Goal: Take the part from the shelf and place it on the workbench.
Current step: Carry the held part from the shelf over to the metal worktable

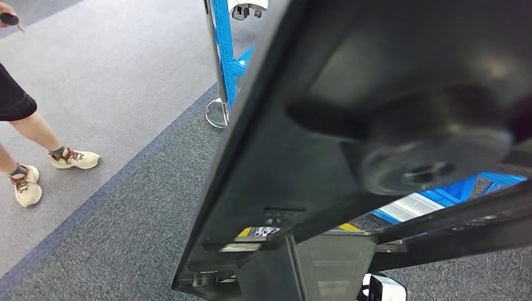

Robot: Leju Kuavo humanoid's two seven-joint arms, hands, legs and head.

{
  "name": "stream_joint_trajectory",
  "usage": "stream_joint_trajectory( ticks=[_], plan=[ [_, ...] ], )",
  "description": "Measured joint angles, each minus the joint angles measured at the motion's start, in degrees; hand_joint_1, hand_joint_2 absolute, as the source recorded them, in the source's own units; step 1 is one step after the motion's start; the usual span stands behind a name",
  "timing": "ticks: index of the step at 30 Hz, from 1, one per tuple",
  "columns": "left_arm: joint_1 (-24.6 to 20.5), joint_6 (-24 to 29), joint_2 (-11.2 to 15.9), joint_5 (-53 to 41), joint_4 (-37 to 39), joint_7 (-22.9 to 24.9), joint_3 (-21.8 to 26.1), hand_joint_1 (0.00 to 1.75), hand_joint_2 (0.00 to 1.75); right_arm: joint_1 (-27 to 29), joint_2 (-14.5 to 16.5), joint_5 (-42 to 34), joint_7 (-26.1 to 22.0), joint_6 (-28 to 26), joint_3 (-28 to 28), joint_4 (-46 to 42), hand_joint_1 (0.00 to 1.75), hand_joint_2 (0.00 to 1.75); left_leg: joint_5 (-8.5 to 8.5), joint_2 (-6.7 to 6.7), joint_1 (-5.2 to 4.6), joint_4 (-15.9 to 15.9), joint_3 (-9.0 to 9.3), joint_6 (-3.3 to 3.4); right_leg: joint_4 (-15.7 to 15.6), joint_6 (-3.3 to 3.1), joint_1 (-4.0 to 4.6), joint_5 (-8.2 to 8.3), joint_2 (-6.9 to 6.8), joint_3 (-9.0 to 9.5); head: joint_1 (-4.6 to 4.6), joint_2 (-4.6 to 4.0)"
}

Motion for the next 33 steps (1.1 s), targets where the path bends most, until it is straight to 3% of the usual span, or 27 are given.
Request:
stream_joint_trajectory(
  ticks=[2,4,6,7,8,9,10,11,13,15,18,20,22,23,24,25,27,29,31,33],
  plan=[
    [0.27,-0.19,0.14,-0.25,0.0,-0.02,0.02,0.0,1.75,-0.22,-0.01,-0.24,0.1,-0.06,0.0,-0.02,1.75,1.75,0.11,-0.79,0.2,-0.19,-0.27,-0.71,-0.41,-0.4,-0.02,0.24,-1.16,0.1,0.03,0.01],
    [0.41,-0.82,0.28,-0.9,0.0,-0.18,-0.01,0.0,1.75,-0.5,-0.13,-0.82,0.2,-0.43,-0.01,-0.14,1.75,1.75,-1.04,0.99,0.26,1.44,-1.02,-1.27,-1.08,-1.05,-0.32,0.5,-2.43,0.51,-0.3,0.01],
    [0.19,-1.63,0.49,-1.73,0.0,-0.39,-0.08,0.0,1.75,-0.62,-0.6,-1.57,0.32,-1.07,-0.1,-0.45,1.75,1.75,-4.41,4.35,0.46,7.73,-3.97,-1.94,-1.42,-1.42,-0.34,0.54,-3.93,0.76,-0.7,0.01],
    [0.05,-1.92,0.61,-2.01,0.0,-0.43,-0.13,0.0,1.75,-0.61,-0.95,-1.85,0.4,-1.36,-0.15,-0.61,1.75,1.75,-6.2,5.4,0.64,11.86,-5.99,-2.33,-1.43,-1.49,-0.27,0.48,-4.77,0.78,-0.77,0.01],
    [-0.02,-2.13,0.72,-2.22,0.0,-0.42,-0.18,0.0,1.75,-0.55,-1.3,-2.04,0.51,-1.56,-0.19,-0.73,1.75,1.75,-7.25,5.87,0.79,15.02,-7.52,-2.65,-1.43,-1.51,-0.22,0.41,-5.59,0.79,-0.77,0.01],
    [0.01,-2.24,0.76,-2.34,0.0,-0.39,-0.22,0.0,1.75,-0.49,-1.64,-2.18,0.6,-1.66,-0.21,-0.81,1.75,1.75,-7.24,6.08,0.9,16.23,-8.08,-2.86,-1.42,-1.48,-0.18,0.34,-6.36,0.83,-0.77,0.01],
    [0.07,-2.26,0.8,-2.34,0.0,-0.36,-0.25,0.0,1.75,-0.44,-1.9,-2.28,0.62,-1.65,-0.2,-0.86,1.75,1.75,-6.11,6.28,0.96,14.97,-7.36,-2.94,-1.42,-1.4,-0.16,0.26,-7.06,0.92,-0.77,0.01],
    [0.11,-2.2,0.81,-2.32,0.0,-0.33,-0.26,0.0,1.75,-0.42,-2.13,-2.42,0.54,-1.56,-0.19,-0.9,1.75,1.75,-4.19,6.77,0.97,11.41,-5.42,-2.88,-1.42,-1.29,-0.15,0.15,-7.7,1.08,-0.77,0.01],
    [0.02,-1.99,0.83,-2.25,0.0,-0.33,-0.26,0.0,1.75,-0.49,-2.51,-2.73,0.27,-1.37,-0.16,-0.92,1.75,1.75,-1.07,9.18,0.68,2.9,-0.92,-2.28,-1.45,-0.88,0.0,-0.09,-8.85,1.52,-0.75,0.0],
    [-0.15,-1.83,0.83,-2.22,0.0,-0.35,-0.26,0.0,1.75,-0.58,-2.81,-2.96,0.07,-1.32,-0.14,-0.97,1.75,1.75,-0.31,10.58,0.26,-0.74,0.85,-1.37,-1.51,-0.27,0.22,-0.25,-9.78,1.84,-0.7,0.0],
    [-0.02,-1.79,0.84,-2.21,0.0,-0.36,-0.26,0.0,1.75,-0.74,-3.12,-3.09,0.02,-1.32,-0.11,-1.04,1.75,1.75,-0.1,8.93,0.12,-1.03,0.66,-0.19,-1.85,0.8,0.21,-0.42,-10.9,2.33,-0.63,0.01],
    [0.0,-1.79,0.8,-2.2,0.0,-0.36,-0.26,0.0,1.75,-0.91,-3.33,-3.14,0.01,-1.32,-0.11,-1.09,1.75,1.75,0.4,7.62,0.34,-1.65,1.0,0.56,0.56,1.29,-0.01,-2.42,-8.97,1.58,-0.51,0.01],
    [-0.14,-1.81,0.76,-2.22,0.0,-0.39,-0.26,0.0,1.75,-0.92,-3.71,-3.18,-0.05,-1.31,-0.09,-1.08,1.75,1.75,0.68,6.24,0.36,-1.81,1.04,0.96,8.08,1.32,-0.13,-6.33,-5.69,-1.9,-0.33,0.01],
    [-0.19,-1.86,0.76,-2.29,0.0,-0.43,-0.26,0.0,1.75,-0.89,-3.98,-3.21,-0.13,-1.31,-0.06,-1.06,1.75,1.75,0.72,5.49,0.27,-1.76,0.95,1.06,12.11,1.28,-0.1,-7.8,-4.77,-3.98,-0.28,0.01],
    [-0.21,-1.93,0.77,-2.48,0.0,-0.48,-0.27,0.0,1.75,-0.86,-4.22,-3.21,-0.24,-1.35,-0.02,-1.03,1.75,1.75,0.72,4.68,0.16,-1.69,0.91,1.12,14.68,1.23,-0.06,-8.2,-4.32,-5.45,-0.24,0.01],
    [-0.18,-2.03,0.77,-2.73,0.0,-0.51,-0.3,0.0,1.75,-0.86,-4.44,-3.21,-0.35,-1.42,0.01,-1.03,1.75,1.75,0.69,3.84,0.06,-1.57,0.9,1.14,14.94,1.11,-0.03,-7.36,-4.1,-5.87,-0.22,0.01],
    [-0.15,-2.3,0.76,-3.49,0.0,-0.53,-0.45,0.0,1.75,-0.86,-4.65,-3.03,-0.48,-1.79,0.09,-1.21,1.75,1.75,0.52,2.15,-0.05,-1.18,0.95,1.04,8.88,0.67,-0.01,-3.0,-3.18,-3.59,-0.21,0.0],
    [-0.22,-2.59,0.73,-4.3,0.0,-0.5,-0.75,0.0,1.75,-0.84,-4.69,-2.8,-0.7,-2.21,0.22,-1.62,1.75,1.75,0.28,0.7,-0.09,-0.68,0.72,0.72,1.73,0.34,-0.1,-0.01,-0.73,-0.62,-0.25,0.01],
    [-0.25,-2.76,0.78,-4.93,0.0,-0.44,-1.09,0.0,1.75,-0.86,-4.79,-2.92,-1.28,-2.11,0.33,-2.02,1.75,1.75,0.23,-0.45,0.03,-0.39,0.18,0.14,-0.6,0.3,0.0,0.28,0.4,0.2,-0.31,0.01],
    [-0.09,-2.74,0.92,-5.19,0.0,-0.37,-1.28,0.0,1.75,-1.03,-4.84,-3.37,-1.53,-1.19,0.3,-2.16,1.75,1.75,0.28,-1.19,0.26,-0.35,-0.19,-0.57,-0.97,-0.05,0.05,0.49,-0.72,0.28,-0.33,0.01]
  ],
)
